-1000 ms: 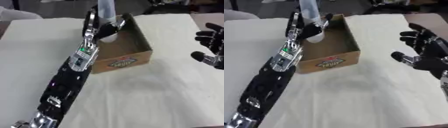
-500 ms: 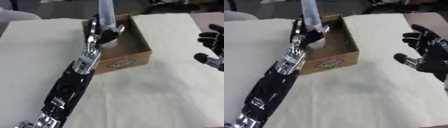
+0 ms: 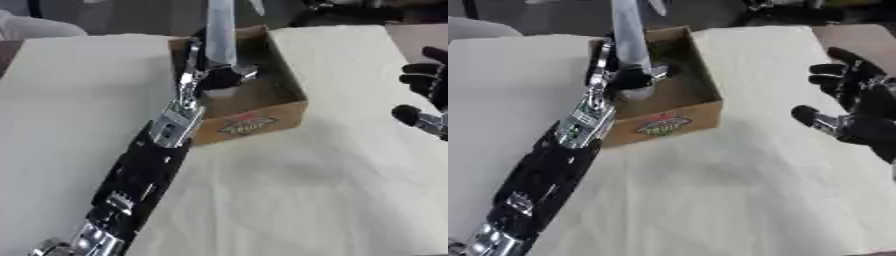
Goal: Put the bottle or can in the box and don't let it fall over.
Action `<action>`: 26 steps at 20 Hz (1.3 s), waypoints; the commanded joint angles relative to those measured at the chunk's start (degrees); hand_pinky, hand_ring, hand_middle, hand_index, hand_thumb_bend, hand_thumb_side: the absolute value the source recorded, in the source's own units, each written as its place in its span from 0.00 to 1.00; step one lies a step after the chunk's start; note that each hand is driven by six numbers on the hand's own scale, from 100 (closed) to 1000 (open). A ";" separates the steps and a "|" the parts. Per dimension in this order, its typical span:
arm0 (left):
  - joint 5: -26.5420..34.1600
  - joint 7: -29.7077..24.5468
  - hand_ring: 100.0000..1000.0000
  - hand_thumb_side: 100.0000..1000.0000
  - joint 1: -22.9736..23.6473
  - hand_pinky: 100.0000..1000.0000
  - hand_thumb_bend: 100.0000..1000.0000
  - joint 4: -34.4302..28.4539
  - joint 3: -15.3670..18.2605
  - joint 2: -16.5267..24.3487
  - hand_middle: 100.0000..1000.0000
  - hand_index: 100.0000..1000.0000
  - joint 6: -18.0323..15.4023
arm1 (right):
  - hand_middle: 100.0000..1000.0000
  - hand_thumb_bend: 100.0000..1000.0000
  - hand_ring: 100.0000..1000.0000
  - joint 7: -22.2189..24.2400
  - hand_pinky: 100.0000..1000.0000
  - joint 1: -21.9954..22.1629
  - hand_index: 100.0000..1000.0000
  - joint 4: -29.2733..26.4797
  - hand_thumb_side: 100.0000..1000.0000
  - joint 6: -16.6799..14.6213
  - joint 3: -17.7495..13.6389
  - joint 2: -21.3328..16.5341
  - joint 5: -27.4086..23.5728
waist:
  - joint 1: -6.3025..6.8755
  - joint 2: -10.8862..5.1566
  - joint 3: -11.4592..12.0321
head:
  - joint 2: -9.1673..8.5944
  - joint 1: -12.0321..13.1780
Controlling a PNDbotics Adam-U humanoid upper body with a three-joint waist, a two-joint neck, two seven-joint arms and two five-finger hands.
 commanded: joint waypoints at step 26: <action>0.08 -6.13 0.75 0.00 9.55 0.84 0.87 -19.23 -1.58 9.23 0.69 0.78 6.52 | 0.76 0.58 0.85 -0.89 1.00 1.26 0.97 -0.52 0.00 -0.15 -1.14 -2.13 -0.43 | -0.80 -3.86 4.64 | 1.78 -3.69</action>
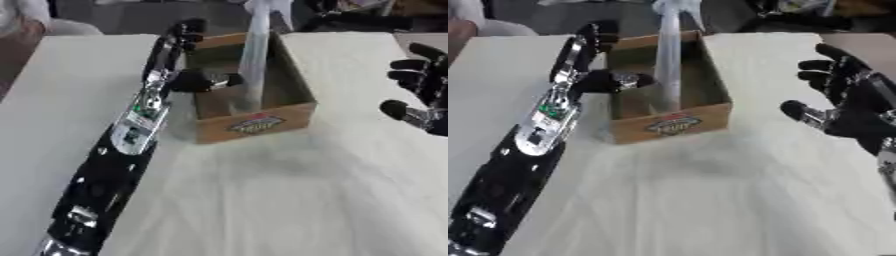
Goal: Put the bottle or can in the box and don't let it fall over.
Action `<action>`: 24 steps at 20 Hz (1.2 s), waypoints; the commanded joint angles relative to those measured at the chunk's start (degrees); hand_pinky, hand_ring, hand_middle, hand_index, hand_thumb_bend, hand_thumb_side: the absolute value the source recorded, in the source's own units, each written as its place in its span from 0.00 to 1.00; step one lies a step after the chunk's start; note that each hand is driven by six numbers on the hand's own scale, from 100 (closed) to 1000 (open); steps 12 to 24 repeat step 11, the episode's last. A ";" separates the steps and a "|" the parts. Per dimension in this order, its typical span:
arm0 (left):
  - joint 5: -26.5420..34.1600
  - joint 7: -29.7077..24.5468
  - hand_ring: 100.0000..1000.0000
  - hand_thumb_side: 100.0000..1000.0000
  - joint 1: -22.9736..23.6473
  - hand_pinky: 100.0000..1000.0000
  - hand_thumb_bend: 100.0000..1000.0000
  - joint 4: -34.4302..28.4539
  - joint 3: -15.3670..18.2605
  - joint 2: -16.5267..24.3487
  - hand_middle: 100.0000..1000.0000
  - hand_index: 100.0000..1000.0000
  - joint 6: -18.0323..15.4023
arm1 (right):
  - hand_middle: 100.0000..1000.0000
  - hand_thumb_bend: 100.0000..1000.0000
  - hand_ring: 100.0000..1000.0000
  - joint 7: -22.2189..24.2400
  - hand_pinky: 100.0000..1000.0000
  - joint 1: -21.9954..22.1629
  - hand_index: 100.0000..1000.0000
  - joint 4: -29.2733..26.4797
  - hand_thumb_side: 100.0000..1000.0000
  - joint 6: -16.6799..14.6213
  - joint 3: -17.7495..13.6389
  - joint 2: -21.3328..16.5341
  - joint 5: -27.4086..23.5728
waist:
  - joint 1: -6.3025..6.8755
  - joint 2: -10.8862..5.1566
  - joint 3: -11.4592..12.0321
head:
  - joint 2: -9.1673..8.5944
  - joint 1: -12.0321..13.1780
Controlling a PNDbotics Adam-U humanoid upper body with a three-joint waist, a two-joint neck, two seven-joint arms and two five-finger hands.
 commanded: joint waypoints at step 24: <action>7.09 5.74 0.72 0.00 8.94 0.83 0.42 -17.55 4.50 13.81 0.66 0.75 3.83 | 0.76 0.59 0.85 -0.70 1.00 0.87 0.97 -0.41 0.00 -0.24 -1.24 -2.70 -0.26 | 0.70 -2.64 1.79 | 1.52 -4.26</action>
